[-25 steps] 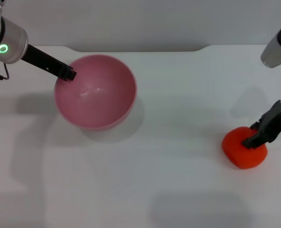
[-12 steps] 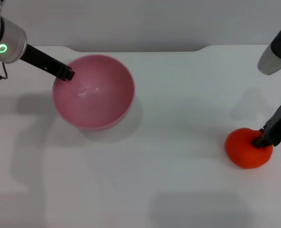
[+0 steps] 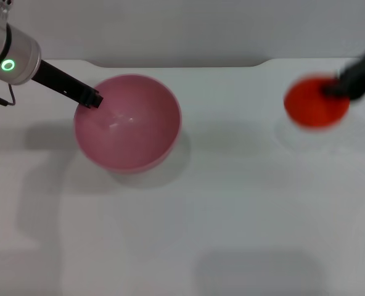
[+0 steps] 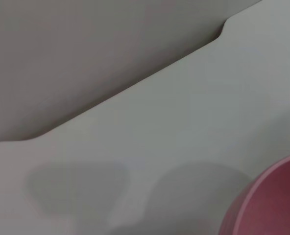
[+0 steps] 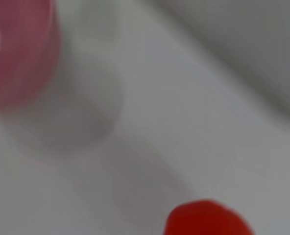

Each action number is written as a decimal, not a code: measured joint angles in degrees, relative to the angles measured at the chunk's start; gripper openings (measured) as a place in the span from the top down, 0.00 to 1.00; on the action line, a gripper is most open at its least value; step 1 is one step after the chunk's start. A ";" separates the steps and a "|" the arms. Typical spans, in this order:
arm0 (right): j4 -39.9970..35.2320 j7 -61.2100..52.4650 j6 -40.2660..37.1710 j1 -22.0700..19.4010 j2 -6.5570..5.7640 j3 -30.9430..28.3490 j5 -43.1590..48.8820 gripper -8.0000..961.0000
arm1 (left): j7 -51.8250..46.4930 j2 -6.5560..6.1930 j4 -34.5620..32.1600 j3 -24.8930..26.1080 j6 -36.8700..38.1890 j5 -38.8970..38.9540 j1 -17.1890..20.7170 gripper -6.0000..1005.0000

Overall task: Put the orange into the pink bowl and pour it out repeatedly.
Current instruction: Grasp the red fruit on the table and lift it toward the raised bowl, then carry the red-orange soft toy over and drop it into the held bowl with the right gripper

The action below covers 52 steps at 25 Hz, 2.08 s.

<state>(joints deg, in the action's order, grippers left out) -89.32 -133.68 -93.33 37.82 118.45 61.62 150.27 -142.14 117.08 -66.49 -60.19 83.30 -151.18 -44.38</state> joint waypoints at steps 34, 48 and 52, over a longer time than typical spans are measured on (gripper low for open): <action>3.23 4.48 17.99 -3.55 0.42 10.73 -38.65 0.91 | -0.07 0.87 -0.13 -4.90 -2.79 6.04 -2.64 0.96; 3.74 4.63 18.82 -3.55 0.37 10.59 -38.75 0.88 | 0.12 0.77 0.11 -4.70 -2.81 6.08 -2.23 0.96; 3.69 4.63 18.86 -3.67 0.38 10.52 -38.84 0.75 | 0.14 0.77 0.11 -4.70 -2.86 6.08 -2.23 0.96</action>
<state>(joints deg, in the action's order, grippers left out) -85.63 -129.05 -74.47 34.15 118.82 72.14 111.44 -142.00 117.85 -66.38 -64.89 80.44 -145.10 -46.61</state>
